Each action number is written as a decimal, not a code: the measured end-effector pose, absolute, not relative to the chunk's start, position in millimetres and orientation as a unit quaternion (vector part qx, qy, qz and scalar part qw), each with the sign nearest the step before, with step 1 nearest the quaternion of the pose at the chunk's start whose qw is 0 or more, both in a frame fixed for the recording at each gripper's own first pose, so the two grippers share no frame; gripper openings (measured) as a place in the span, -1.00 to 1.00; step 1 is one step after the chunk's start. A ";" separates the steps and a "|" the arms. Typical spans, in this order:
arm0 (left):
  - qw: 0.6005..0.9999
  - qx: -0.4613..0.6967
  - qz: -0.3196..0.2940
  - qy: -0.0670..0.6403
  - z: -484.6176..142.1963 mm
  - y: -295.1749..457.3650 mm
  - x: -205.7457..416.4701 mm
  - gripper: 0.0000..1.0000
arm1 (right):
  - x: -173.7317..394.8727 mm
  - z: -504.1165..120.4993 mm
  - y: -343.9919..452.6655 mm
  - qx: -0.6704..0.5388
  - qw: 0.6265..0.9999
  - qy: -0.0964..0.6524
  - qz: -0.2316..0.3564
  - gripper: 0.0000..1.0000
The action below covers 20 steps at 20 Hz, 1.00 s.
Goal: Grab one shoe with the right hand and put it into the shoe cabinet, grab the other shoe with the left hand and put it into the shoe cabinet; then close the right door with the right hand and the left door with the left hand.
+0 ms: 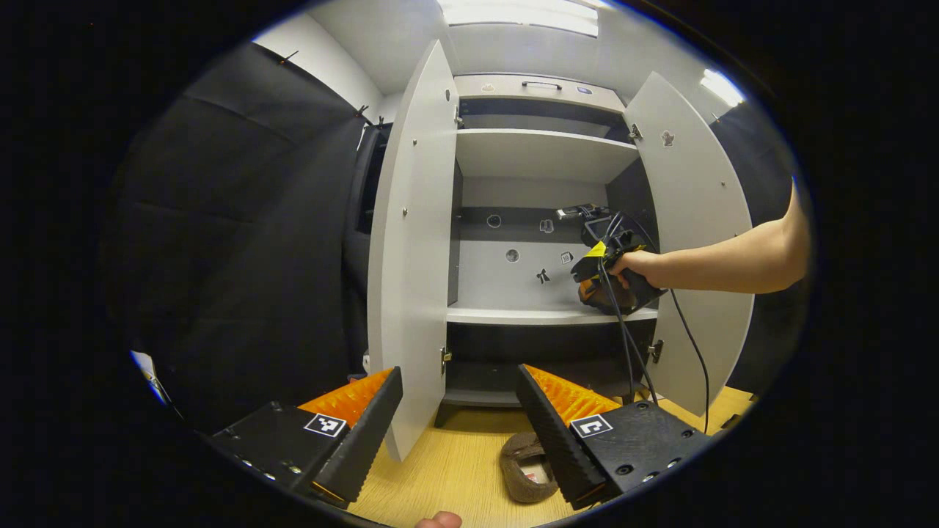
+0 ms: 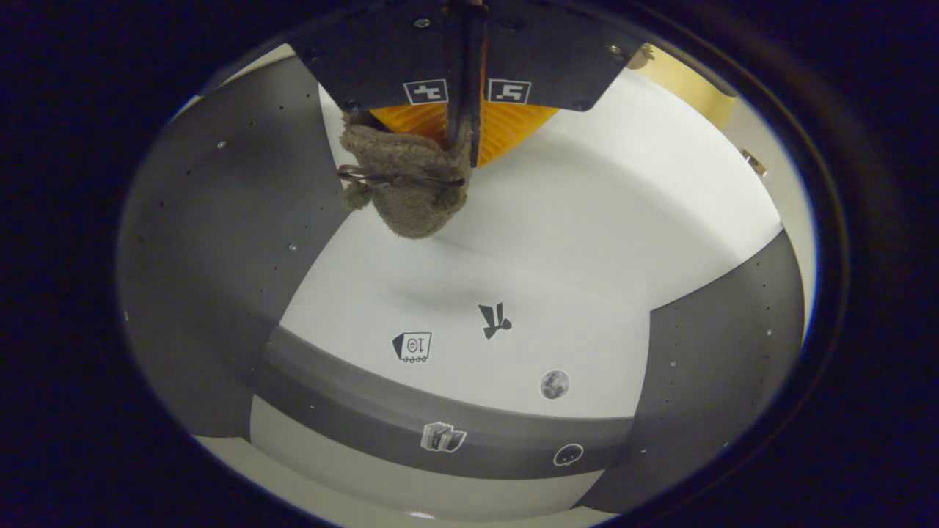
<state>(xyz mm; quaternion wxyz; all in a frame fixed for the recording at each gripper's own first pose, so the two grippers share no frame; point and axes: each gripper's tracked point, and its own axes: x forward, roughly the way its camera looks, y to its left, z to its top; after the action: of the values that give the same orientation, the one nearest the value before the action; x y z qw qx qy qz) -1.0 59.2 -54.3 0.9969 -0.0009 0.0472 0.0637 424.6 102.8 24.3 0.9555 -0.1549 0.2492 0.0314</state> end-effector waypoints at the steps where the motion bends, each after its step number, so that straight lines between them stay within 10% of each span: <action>1: 0.997 -0.002 0.063 0.047 -54.8 59.1 0.0 0.90 | 425.1 23.6 102.3 -0.160 0.954 0.253 0.028 -0.86; 4: 0.997 -0.006 0.063 0.045 -53.4 59.6 0.7 0.90 | 422.0 21.7 105.1 -0.190 0.945 0.263 0.032 -0.76; 8: 0.997 -0.010 0.062 0.044 -54.4 58.9 2.3 0.90 | 403.2 31.8 112.1 -0.190 0.944 0.265 0.051 0.11; 20: 0.998 -0.019 0.026 0.046 -58.9 33.0 10.4 0.90 | 240.4 99.7 138.3 -0.144 0.967 0.120 0.171 0.04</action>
<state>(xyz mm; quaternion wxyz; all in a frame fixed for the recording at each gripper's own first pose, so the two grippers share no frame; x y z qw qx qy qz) 10.4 33.0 -58.9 0.9984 -0.0194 0.0458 0.0262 240.4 138.3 99.7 0.9672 -0.1443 0.1202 0.1712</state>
